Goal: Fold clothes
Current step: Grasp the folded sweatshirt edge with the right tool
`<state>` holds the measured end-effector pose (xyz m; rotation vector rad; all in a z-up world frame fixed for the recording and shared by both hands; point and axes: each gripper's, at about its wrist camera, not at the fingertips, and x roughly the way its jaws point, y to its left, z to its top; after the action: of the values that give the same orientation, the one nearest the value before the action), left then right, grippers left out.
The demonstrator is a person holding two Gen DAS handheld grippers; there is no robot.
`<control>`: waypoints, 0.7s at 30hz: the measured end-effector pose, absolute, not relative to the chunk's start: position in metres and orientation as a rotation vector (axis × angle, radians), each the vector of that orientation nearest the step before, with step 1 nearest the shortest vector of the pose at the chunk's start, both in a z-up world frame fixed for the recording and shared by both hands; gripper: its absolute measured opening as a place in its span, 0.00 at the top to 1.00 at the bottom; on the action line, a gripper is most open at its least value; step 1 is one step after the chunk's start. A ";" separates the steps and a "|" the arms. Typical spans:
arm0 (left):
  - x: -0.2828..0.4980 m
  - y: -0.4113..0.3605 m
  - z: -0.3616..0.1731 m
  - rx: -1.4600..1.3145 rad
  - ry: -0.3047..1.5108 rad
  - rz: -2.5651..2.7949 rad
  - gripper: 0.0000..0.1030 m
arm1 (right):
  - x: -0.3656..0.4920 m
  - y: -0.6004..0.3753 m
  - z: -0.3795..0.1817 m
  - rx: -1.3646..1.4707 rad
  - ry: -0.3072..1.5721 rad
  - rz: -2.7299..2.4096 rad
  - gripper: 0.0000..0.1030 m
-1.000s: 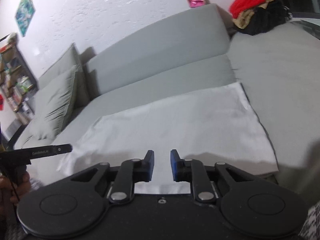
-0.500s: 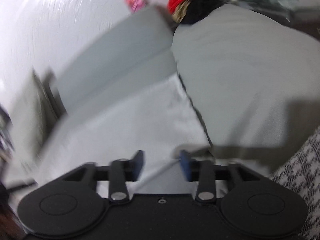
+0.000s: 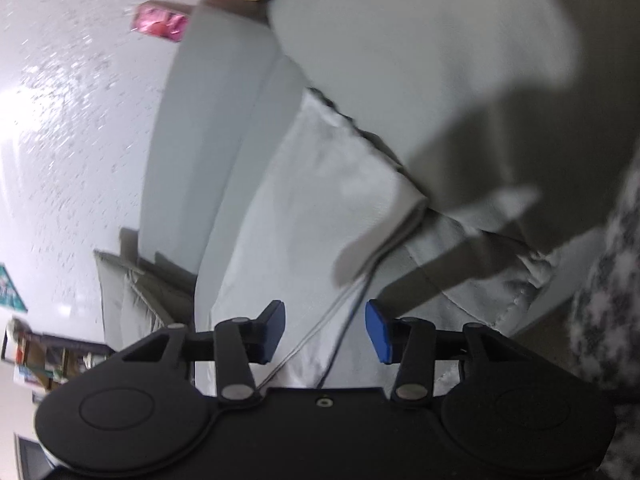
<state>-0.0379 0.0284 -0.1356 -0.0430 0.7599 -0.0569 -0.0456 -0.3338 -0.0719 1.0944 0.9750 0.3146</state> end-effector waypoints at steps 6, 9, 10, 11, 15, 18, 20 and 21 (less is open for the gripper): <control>-0.034 0.034 -0.139 -0.073 0.774 -0.048 0.64 | -0.051 -0.340 -0.087 1.215 0.931 0.299 0.62; -0.034 0.036 -0.139 -0.084 0.769 -0.052 0.63 | -0.050 -0.342 -0.095 1.281 0.870 0.298 0.62; -0.034 0.037 -0.138 -0.087 0.766 -0.055 0.63 | -0.049 -0.343 -0.097 1.297 0.849 0.298 0.64; -0.034 0.037 -0.138 -0.091 0.763 -0.059 0.62 | -0.049 -0.343 -0.099 1.300 0.830 0.294 0.64; -0.034 0.041 -0.137 -0.106 0.760 -0.059 0.61 | -0.047 -0.349 -0.100 1.314 0.755 0.244 0.64; -0.034 0.048 -0.136 -0.140 0.759 -0.049 0.60 | -0.048 -0.349 -0.099 1.314 0.720 0.194 0.64; -0.035 0.054 -0.136 -0.174 0.758 -0.041 0.60 | -0.049 -0.350 -0.099 1.324 0.715 0.181 0.63; -0.036 0.056 -0.136 -0.186 0.759 -0.038 0.60 | -0.049 -0.350 -0.100 1.337 0.721 0.189 0.63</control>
<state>-0.0356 0.0559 -0.1360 -0.1857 0.7594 -0.0378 -0.0491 -0.3501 -0.0999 1.3366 0.7213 0.1886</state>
